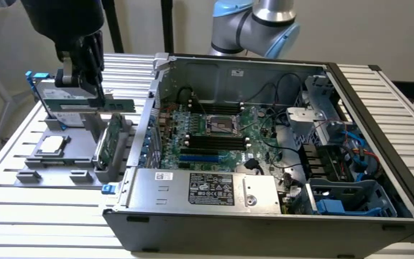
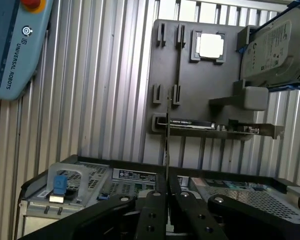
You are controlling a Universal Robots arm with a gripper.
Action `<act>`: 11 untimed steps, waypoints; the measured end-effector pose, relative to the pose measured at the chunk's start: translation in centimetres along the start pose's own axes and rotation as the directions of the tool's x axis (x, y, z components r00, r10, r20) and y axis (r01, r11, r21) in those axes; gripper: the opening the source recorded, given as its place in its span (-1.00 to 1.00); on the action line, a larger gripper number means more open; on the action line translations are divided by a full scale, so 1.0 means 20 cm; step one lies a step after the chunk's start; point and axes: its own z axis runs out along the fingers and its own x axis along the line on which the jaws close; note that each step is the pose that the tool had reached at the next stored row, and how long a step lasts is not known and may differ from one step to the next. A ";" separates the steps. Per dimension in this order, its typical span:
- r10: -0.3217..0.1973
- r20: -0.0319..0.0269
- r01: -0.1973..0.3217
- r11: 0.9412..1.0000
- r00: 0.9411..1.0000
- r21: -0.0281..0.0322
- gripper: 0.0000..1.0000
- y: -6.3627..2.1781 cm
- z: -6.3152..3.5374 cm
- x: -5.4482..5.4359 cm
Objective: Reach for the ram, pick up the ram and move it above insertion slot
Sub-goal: 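Pick up the ram and move it above insertion slot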
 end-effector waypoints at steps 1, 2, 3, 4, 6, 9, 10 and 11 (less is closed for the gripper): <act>0.000 0.002 0.000 1.000 1.000 0.000 -0.74 -0.016 -0.001 0.00; 0.000 0.004 0.000 1.000 1.000 0.000 -0.74 -0.033 -0.001 -0.01; 0.000 0.006 0.000 1.000 1.000 0.000 -0.74 -0.052 -0.002 -0.01; 0.000 0.008 0.000 1.000 1.000 0.001 -0.74 -0.073 -0.002 -0.01; 0.000 0.011 0.000 1.000 1.000 0.001 -0.74 -0.116 -0.004 -0.01; -0.001 0.017 0.001 1.000 1.000 0.001 -0.74 -0.183 -0.006 -0.01; -0.001 0.019 0.001 1.000 1.000 0.001 -0.74 -0.205 -0.006 -0.01; -0.001 0.021 0.001 1.000 1.000 0.001 -0.74 -0.227 -0.007 -0.02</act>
